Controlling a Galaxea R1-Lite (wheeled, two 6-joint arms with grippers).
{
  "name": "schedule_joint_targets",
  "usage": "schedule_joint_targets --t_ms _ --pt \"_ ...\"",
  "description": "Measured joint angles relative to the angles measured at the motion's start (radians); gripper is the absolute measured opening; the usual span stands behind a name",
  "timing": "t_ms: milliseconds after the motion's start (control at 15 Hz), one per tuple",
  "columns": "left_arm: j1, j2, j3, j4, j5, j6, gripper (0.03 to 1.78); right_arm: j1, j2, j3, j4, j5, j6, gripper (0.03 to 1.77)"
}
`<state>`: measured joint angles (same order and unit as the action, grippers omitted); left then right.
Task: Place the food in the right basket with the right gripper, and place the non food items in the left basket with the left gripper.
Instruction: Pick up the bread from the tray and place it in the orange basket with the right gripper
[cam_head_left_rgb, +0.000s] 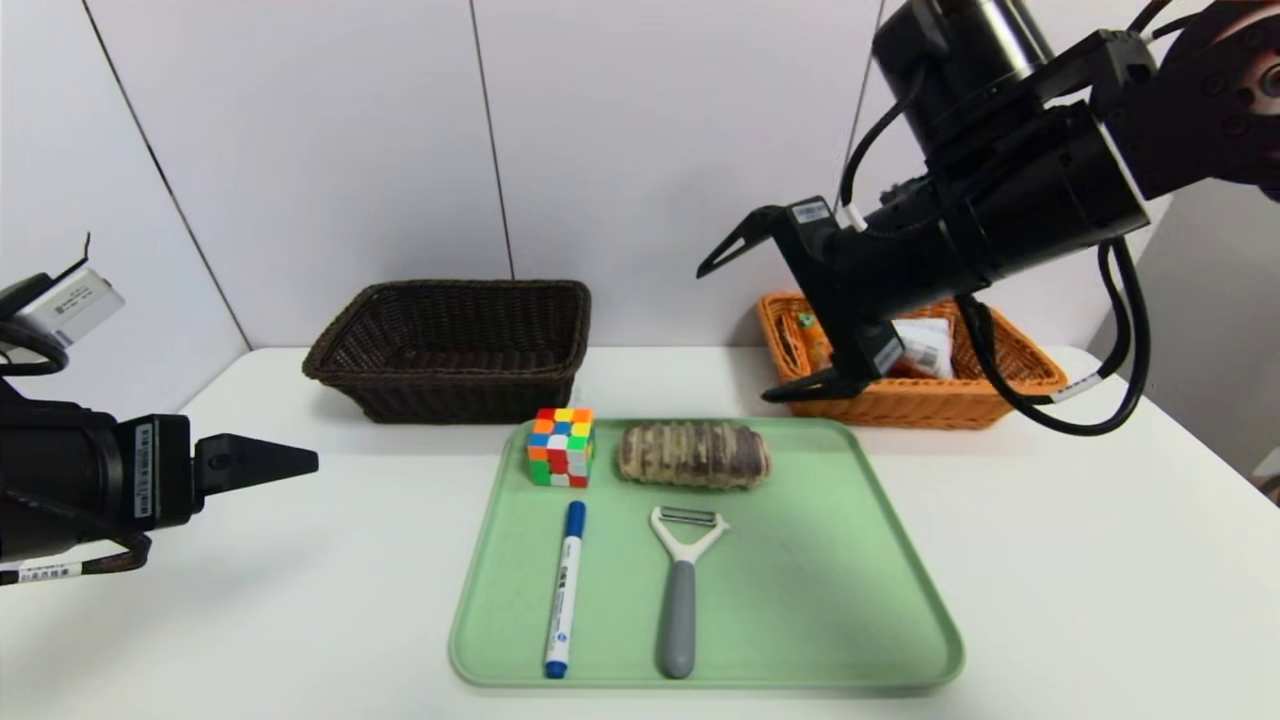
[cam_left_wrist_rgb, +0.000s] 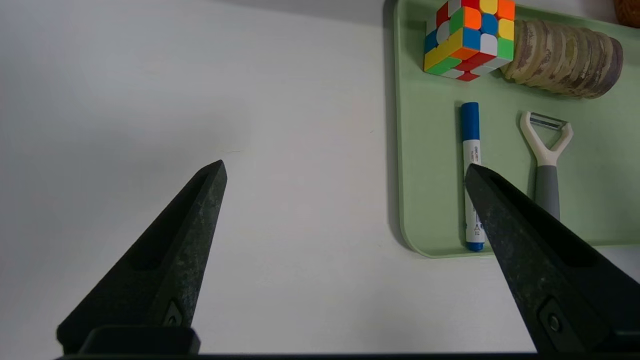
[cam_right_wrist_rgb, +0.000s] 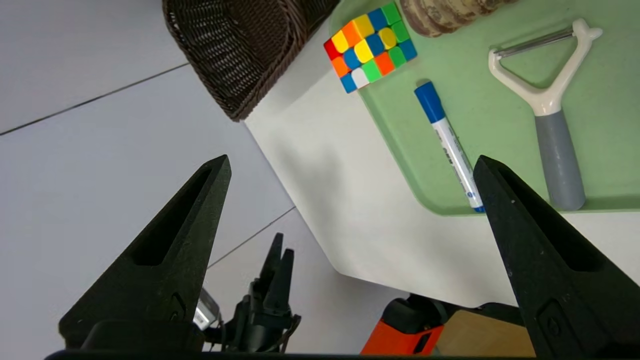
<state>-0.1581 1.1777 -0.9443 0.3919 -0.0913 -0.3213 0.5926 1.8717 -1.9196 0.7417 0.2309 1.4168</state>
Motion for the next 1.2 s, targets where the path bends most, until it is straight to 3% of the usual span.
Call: schedule_joint_targets --t_ms 200,533,1200 --pt "0.0 -0.007 0.001 0.0 0.0 -0.007 1.69 0.005 0.057 -0.017 0.027 -0.026 -0.027 1.68" --pt "0.0 -0.008 0.002 0.0 0.0 -0.005 1.69 0.043 0.179 -0.031 0.036 -0.237 -0.175 1.69" --pt "-0.003 -0.004 0.02 -0.003 -0.001 -0.003 1.69 0.039 0.307 -0.034 0.011 -0.265 -0.184 1.69"
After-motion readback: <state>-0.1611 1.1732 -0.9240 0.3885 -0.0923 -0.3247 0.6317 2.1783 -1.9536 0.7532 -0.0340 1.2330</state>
